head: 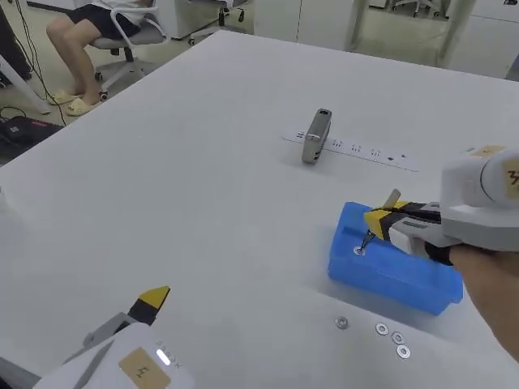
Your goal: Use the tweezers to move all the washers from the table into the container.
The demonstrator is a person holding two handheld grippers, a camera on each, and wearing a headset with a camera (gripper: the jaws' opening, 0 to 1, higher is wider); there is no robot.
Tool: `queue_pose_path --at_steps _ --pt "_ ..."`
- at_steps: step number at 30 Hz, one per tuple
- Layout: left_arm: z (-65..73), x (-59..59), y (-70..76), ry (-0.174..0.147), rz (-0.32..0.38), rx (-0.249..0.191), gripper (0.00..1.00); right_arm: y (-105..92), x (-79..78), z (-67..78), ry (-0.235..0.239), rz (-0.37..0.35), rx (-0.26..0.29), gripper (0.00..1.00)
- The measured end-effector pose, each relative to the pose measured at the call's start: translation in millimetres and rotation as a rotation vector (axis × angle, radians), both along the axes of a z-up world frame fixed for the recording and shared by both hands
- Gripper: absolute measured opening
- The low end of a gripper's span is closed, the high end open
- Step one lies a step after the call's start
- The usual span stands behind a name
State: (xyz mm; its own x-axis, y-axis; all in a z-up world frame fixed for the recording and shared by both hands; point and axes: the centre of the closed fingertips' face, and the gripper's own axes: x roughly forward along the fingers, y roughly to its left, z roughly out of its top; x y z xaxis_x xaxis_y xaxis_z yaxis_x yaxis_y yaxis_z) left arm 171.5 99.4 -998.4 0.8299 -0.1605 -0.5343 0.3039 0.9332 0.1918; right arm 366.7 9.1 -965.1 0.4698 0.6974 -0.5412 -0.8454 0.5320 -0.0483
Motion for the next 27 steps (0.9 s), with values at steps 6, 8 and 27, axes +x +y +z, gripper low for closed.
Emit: queue_pose_path --at_steps 6,8,27 --pt "-0.9 0.0 0.2 0.004 0.001 -0.003 0.94 0.4 6.0 -12.4 0.015 -0.027 0.003 0.01" --pt "-2.2 -0.4 0.1 0.010 0.000 0.000 0.93 0.5 7.7 -16.6 0.017 -0.035 0.000 0.01" --pt "-1.7 0.2 2.4 0.005 0.012 0.002 0.93 2.1 10.1 -42.2 0.013 -0.055 -0.028 0.01"
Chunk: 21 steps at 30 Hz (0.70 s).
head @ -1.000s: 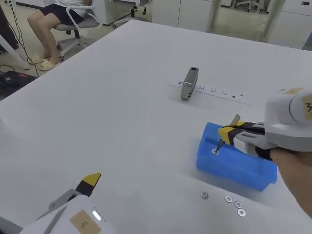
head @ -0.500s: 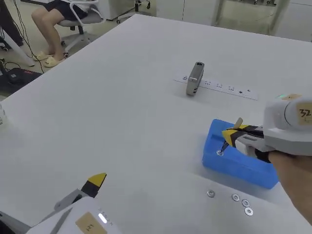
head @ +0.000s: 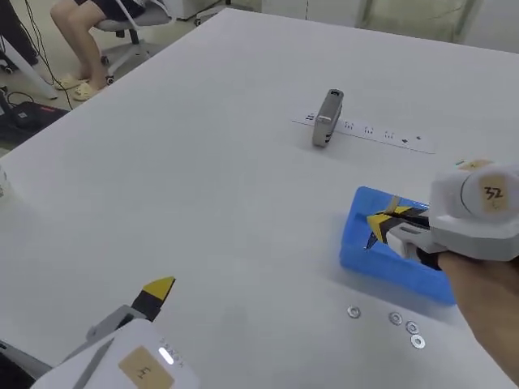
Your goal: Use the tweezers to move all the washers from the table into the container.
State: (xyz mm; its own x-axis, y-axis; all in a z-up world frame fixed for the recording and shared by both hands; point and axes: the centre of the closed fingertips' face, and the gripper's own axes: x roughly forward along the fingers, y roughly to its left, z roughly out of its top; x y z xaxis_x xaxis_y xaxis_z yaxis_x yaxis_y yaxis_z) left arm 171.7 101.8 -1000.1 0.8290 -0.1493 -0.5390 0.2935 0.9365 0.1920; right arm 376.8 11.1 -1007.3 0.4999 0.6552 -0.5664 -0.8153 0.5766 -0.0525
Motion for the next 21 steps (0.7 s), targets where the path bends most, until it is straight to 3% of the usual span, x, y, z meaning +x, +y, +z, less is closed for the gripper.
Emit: queue_pose_path --at_steps 9,12,21 --pt "-0.6 0.5 -0.3 0.003 -0.003 0.003 0.93 -1.8 -0.8 -4.3 0.010 -0.004 0.004 0.01" --pt "-0.9 0.5 -0.5 0.005 -0.004 0.005 0.93 -2.2 -0.3 -5.8 -0.025 0.004 -0.016 0.02" --pt "-0.8 0.5 -0.8 0.003 -0.005 0.007 0.93 -4.2 1.3 -2.5 -0.010 -0.014 -0.002 0.02"
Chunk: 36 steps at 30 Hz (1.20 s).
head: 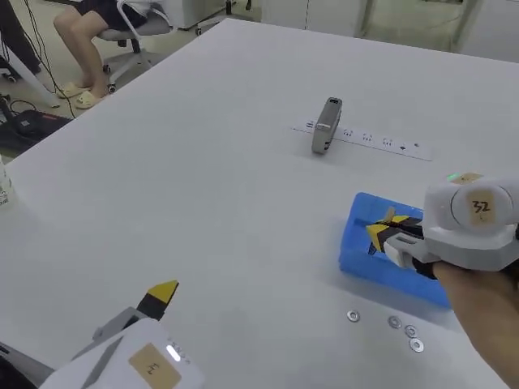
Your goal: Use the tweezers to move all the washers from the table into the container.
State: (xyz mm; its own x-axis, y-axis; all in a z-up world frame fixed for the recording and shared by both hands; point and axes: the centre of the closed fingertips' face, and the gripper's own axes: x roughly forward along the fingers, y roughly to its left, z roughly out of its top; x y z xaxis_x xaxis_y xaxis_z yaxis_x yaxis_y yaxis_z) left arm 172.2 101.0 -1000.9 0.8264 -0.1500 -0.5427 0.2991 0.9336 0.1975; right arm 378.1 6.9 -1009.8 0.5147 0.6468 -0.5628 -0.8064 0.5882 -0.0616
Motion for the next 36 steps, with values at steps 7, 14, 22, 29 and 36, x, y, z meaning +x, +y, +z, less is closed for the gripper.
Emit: queue_pose_path --at_steps 7,14,22,29,36 --pt "0.8 -0.4 -0.1 -0.004 -0.001 0.001 0.93 -1.3 -5.5 25.8 -0.018 -0.016 0.051 0.02" --pt "2.3 -0.5 -0.4 -0.013 -0.002 0.000 0.93 -1.6 -21.8 51.9 -0.035 -0.017 0.112 0.02" --pt "2.8 -0.4 0.7 -0.017 0.002 0.002 0.94 -4.7 -37.6 61.7 -0.020 -0.024 0.164 0.02" --pt "5.4 0.2 1.5 -0.028 0.007 -0.003 0.93 -6.2 -55.6 58.0 0.021 -0.012 0.198 0.03" --pt "5.1 -0.1 0.8 -0.024 0.003 0.002 0.93 -10.9 -64.6 39.0 0.059 -0.014 0.185 0.02"
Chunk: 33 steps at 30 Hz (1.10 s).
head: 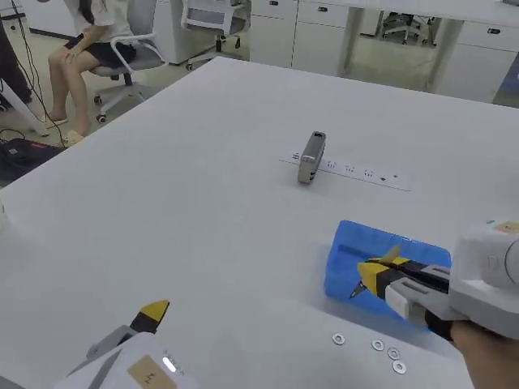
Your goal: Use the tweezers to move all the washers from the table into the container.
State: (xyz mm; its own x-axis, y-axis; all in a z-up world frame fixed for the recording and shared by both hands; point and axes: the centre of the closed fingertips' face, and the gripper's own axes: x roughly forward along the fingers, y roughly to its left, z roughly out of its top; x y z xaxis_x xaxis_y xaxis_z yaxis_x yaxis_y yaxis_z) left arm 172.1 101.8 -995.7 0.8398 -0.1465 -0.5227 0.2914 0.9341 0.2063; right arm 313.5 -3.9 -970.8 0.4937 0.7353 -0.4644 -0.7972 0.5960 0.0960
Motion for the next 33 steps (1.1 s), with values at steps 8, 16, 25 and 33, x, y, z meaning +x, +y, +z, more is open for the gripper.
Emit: queue_pose_path --at_steps 8,16,25,33 --pt "3.4 1.4 4.5 -0.021 0.022 -0.001 0.93 -1.0 -4.7 -23.5 0.042 0.006 -0.018 0.03" --pt "1.4 0.9 4.1 -0.010 0.021 0.000 0.92 0.4 -11.7 -41.1 0.053 0.024 -0.059 0.03" --pt "1.8 0.8 2.3 -0.011 0.015 -0.009 0.90 1.1 -17.3 -46.4 0.051 0.024 -0.075 0.03" --pt "1.4 0.8 2.3 -0.009 0.015 -0.012 0.90 2.1 -23.4 -48.4 0.012 0.027 -0.076 0.03"
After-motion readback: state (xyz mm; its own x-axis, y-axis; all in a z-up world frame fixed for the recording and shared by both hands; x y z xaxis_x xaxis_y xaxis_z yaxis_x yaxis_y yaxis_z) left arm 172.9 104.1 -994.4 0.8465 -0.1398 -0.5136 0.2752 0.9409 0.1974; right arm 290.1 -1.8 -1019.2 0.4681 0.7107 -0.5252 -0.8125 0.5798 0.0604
